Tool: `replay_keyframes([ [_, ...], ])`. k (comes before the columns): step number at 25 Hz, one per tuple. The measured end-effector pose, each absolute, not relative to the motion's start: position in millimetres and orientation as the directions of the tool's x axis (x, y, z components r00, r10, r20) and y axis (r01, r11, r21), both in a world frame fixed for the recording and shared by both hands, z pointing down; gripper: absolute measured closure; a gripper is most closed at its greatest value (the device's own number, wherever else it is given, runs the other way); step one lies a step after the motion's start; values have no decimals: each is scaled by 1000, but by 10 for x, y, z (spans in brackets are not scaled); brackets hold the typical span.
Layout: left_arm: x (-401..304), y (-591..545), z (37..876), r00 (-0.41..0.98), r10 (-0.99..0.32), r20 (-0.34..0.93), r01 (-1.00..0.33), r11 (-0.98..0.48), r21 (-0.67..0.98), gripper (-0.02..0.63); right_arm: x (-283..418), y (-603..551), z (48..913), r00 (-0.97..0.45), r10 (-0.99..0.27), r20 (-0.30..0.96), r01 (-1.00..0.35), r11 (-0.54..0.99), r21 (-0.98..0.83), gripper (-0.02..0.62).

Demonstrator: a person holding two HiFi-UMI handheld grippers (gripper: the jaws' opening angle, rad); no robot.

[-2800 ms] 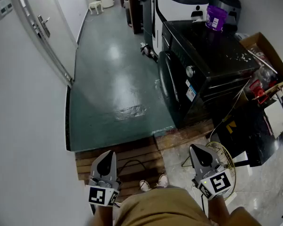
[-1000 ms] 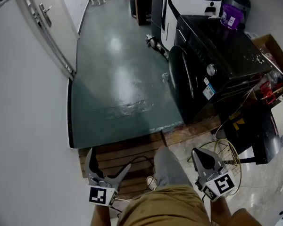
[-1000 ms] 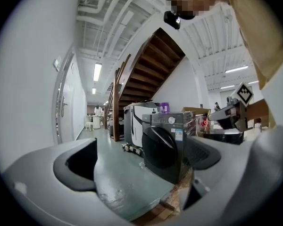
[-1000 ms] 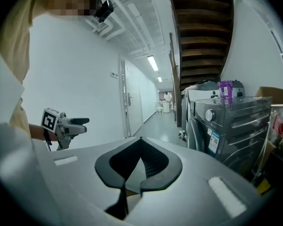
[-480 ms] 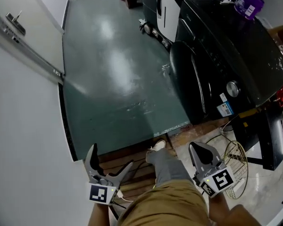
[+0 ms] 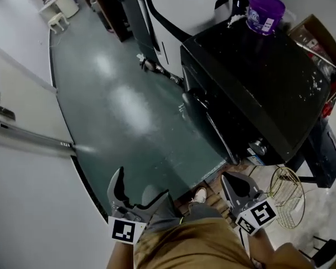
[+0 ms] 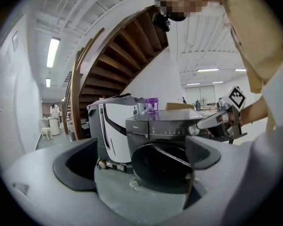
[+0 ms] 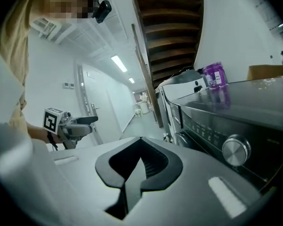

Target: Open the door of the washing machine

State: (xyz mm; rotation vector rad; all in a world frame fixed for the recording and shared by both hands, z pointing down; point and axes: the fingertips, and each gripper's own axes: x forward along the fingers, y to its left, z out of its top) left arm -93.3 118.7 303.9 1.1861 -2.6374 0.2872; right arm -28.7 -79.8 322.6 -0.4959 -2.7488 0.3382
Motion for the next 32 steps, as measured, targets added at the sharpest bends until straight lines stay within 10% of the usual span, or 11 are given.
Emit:
replay_keyframes([
  [17,-2915,728,3136,192,-921,339,-981,-187,46,-3,-956,-173,2587,-792,-443,421,-558,805,-202,591],
  [32,-1514,-127,3498,561,-722,404,-784,-621,-22,-2,123,349,2531,-586,-713,386,-810,526,-257,591],
])
